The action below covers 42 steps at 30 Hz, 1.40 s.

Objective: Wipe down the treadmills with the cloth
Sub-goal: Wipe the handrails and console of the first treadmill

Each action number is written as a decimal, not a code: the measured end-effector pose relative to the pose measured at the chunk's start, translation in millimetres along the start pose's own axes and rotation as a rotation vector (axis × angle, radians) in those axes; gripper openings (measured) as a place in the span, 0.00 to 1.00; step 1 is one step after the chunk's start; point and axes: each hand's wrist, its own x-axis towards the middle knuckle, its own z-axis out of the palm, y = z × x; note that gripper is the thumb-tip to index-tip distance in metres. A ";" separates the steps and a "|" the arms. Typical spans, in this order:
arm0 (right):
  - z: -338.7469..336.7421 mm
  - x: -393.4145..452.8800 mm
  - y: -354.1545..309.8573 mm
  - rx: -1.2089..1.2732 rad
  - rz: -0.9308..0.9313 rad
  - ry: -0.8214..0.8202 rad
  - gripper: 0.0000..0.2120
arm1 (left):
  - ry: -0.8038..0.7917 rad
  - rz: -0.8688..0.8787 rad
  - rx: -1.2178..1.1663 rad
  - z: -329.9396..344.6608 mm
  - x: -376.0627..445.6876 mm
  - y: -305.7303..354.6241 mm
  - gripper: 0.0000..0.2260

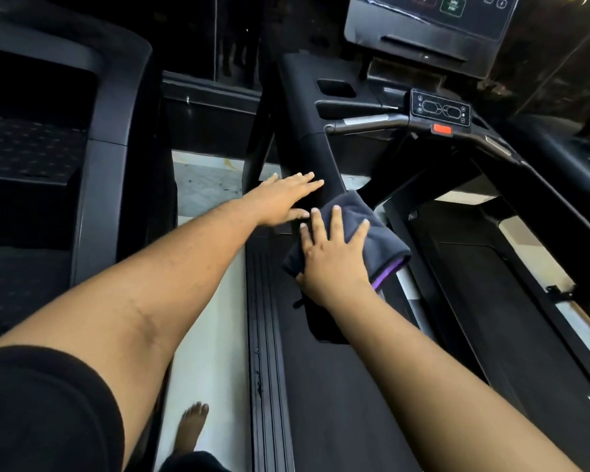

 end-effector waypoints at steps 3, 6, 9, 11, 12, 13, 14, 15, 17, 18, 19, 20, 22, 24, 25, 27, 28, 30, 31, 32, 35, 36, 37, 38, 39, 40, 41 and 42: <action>5.4 -16.5 -4.3 -0.113 -0.147 -0.026 0.38 | -0.008 -0.021 -0.017 9.2 -2.1 -24.8 0.34; 12.7 -51.0 8.5 0.065 -0.119 -0.020 0.38 | -0.038 0.019 -0.013 14.4 3.1 -39.7 0.34; 2.1 -18.1 22.5 0.232 -0.013 -0.039 0.40 | -0.029 0.068 -0.023 13.2 17.2 -41.4 0.34; -8.8 30.6 29.9 0.320 0.047 -0.051 0.42 | -0.021 0.053 -0.030 7.8 25.8 -44.8 0.34; -13.2 49.1 32.9 0.356 0.063 -0.057 0.43 | -0.027 0.044 -0.032 4.7 28.8 -47.0 0.34; -13.8 59.1 35.1 0.370 0.070 -0.057 0.44 | -0.035 0.033 -0.030 2.5 29.7 -48.4 0.33; -11.3 60.6 36.2 0.370 0.064 -0.049 0.44 | -0.046 0.023 -0.022 0.5 29.6 -49.5 0.33; -7.6 52.0 35.8 0.360 0.052 -0.036 0.44 | -0.061 0.022 -0.012 -1.6 29.5 -50.2 0.34; 2.9 16.5 34.7 0.324 0.024 -0.017 0.43 | -0.087 0.041 -0.001 -2.8 29.6 -48.6 0.35; 7.1 0.4 34.9 0.323 0.011 0.000 0.43 | -0.090 0.045 0.008 -2.7 29.2 -48.0 0.36; 9.9 -6.7 36.4 0.332 0.006 0.012 0.43 | -0.088 0.044 0.016 -2.7 29.7 -47.8 0.37; 9.6 -4.3 39.0 0.343 0.009 0.016 0.43 | -0.079 0.039 0.020 -3.1 30.6 -46.5 0.38; 3.1 21.5 39.6 0.336 0.018 -0.010 0.45 | -0.051 0.017 0.046 -4.9 31.7 -43.0 0.39; -6.4 44.3 31.4 0.276 0.018 -0.063 0.45 | -0.042 -0.015 0.065 -6.3 30.0 -36.6 0.37; -7.8 44.0 26.0 0.235 0.019 -0.072 0.44 | -0.043 -0.023 0.054 -4.8 26.4 -29.8 0.36; -2.9 23.7 16.2 0.133 -0.025 -0.027 0.42 | -0.030 -0.031 0.027 0.3 15.4 -18.0 0.34; 1.8 2.8 11.7 0.089 -0.061 -0.002 0.42 | -0.028 -0.027 0.015 2.4 9.7 -13.3 0.34; 15.0 -46.6 5.1 0.031 -0.131 0.044 0.41 | -0.017 -0.020 -0.014 7.0 -2.1 -6.4 0.33; 24.1 -68.4 3.8 0.032 -0.149 0.089 0.41 | -0.007 -0.023 -0.035 10.0 -7.5 -4.1 0.33; 33.8 -89.8 5.7 0.060 -0.150 0.143 0.42 | 0.002 -0.020 -0.060 13.9 -13.1 1.8 0.33; 58.0 -119.9 23.5 0.266 -0.124 0.308 0.42 | 0.037 0.010 -0.129 21.1 -27.1 22.0 0.33; 60.3 -117.9 29.3 0.349 -0.101 0.328 0.41 | 0.052 0.022 -0.146 23.1 -30.7 28.4 0.33; 54.7 -108.3 33.1 0.428 -0.065 0.334 0.40 | 0.071 0.021 -0.157 24.8 -35.5 33.3 0.33; 44.7 -93.4 34.4 0.492 -0.002 0.292 0.40 | 0.083 0.011 -0.164 25.5 -38.8 37.1 0.32; 33.0 -79.7 32.5 0.537 0.059 0.204 0.39 | 0.085 -0.004 -0.174 25.7 -40.9 39.2 0.32; 25.4 -72.0 28.7 0.566 0.112 0.124 0.40 | 0.076 -0.024 -0.186 26.0 -44.0 41.4 0.33; 22.2 -69.6 25.0 0.557 0.143 0.080 0.39 | 0.063 -0.049 -0.196 27.4 -46.6 42.0 0.33; 21.1 -75.7 22.4 0.510 0.135 0.074 0.39 | 0.048 -0.070 -0.190 27.6 -49.7 43.6 0.33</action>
